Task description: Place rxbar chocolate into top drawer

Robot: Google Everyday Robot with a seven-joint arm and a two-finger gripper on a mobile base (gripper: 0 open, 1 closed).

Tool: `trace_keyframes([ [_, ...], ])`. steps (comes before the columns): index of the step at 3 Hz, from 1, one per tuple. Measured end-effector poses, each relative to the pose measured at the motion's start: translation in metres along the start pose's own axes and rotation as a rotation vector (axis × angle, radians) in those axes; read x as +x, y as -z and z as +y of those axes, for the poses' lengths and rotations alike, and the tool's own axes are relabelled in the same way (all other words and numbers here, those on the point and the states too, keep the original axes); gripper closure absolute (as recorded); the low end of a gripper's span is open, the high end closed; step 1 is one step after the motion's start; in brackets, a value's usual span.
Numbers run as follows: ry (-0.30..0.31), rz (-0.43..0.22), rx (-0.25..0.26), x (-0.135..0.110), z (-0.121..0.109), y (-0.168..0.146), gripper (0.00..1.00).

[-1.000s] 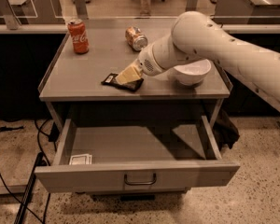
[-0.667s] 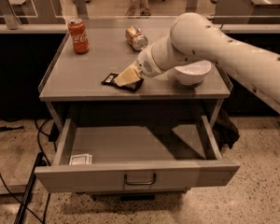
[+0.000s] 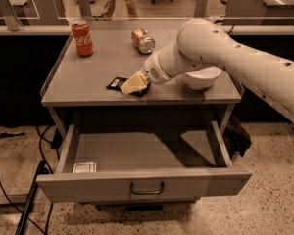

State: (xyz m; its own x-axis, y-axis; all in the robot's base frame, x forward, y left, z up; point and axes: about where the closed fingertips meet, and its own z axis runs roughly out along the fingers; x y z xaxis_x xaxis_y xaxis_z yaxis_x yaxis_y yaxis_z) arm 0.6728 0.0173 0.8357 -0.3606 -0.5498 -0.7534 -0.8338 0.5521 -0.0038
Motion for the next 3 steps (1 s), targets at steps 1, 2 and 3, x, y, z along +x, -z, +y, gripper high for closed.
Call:
trace_keyframes([
  [1, -0.004, 0.008, -0.004, 0.0042, 0.0002, -0.0039, 0.4],
  [2, -0.009, 0.024, -0.002, 0.0131, -0.0011, -0.0103, 0.46],
  [3, -0.007, 0.023, -0.001, 0.01, -0.0011, -0.0074, 0.65],
])
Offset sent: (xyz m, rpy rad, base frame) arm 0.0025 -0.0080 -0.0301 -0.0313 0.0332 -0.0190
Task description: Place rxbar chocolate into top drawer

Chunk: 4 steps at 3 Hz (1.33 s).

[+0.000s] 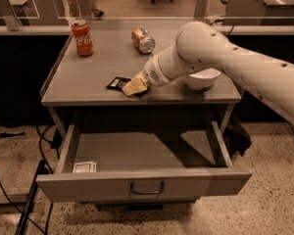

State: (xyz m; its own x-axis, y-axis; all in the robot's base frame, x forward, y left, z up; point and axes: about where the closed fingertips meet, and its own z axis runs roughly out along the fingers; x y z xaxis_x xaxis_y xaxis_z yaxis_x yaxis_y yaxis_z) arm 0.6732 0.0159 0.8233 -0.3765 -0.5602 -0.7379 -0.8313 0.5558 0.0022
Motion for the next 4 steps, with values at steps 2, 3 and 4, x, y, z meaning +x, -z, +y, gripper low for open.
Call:
trace_keyframes([
  [2, 0.063, -0.034, 0.023, -0.02, 0.003, 0.017, 1.0],
  [3, 0.103, -0.042, 0.043, -0.035, 0.002, 0.04, 1.0],
  [4, 0.104, -0.043, 0.043, -0.035, 0.002, 0.04, 1.0],
])
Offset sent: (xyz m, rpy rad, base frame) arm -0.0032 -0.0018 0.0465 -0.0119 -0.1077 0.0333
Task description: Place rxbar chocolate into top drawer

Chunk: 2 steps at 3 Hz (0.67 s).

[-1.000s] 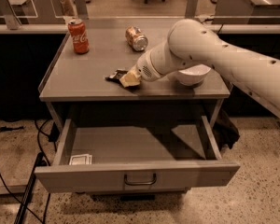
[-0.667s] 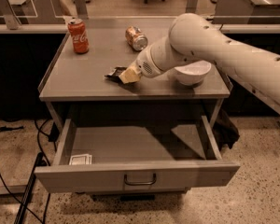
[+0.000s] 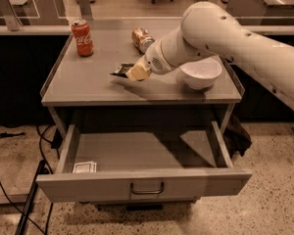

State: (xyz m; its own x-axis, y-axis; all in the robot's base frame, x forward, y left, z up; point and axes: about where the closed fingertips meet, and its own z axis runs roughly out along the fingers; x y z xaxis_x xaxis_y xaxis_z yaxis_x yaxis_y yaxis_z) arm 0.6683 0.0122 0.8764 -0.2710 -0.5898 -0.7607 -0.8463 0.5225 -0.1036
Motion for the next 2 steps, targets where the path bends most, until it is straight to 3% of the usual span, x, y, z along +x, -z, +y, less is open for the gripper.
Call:
trace_keyframes([
  [1, 0.021, -0.001, -0.037, -0.002, 0.007, 0.002, 1.0],
  [2, 0.058, -0.017, -0.118, -0.006, 0.027, 0.019, 1.0],
])
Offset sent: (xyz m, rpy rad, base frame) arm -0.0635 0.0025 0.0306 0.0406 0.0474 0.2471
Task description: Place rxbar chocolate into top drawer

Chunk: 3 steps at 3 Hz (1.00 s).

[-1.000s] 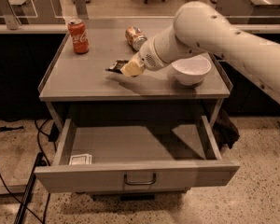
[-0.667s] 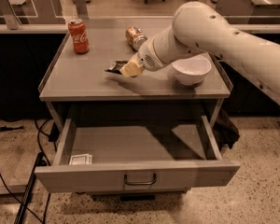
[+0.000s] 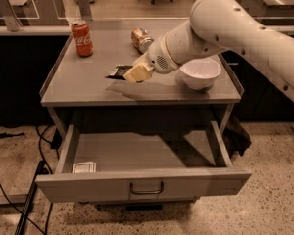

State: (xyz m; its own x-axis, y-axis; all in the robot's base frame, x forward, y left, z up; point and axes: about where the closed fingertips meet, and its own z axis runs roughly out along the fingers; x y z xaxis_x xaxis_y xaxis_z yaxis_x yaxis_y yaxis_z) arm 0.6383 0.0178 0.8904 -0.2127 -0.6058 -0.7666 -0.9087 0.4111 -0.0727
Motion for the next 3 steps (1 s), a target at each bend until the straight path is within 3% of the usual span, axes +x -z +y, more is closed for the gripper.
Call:
trace_keyframes([
  [1, 0.027, -0.039, -0.151, 0.003, 0.046, 0.032, 1.0],
  [2, 0.002, -0.048, -0.222, 0.018, 0.077, 0.056, 1.0],
  [3, -0.05, -0.063, -0.258, 0.043, 0.099, 0.065, 1.0],
])
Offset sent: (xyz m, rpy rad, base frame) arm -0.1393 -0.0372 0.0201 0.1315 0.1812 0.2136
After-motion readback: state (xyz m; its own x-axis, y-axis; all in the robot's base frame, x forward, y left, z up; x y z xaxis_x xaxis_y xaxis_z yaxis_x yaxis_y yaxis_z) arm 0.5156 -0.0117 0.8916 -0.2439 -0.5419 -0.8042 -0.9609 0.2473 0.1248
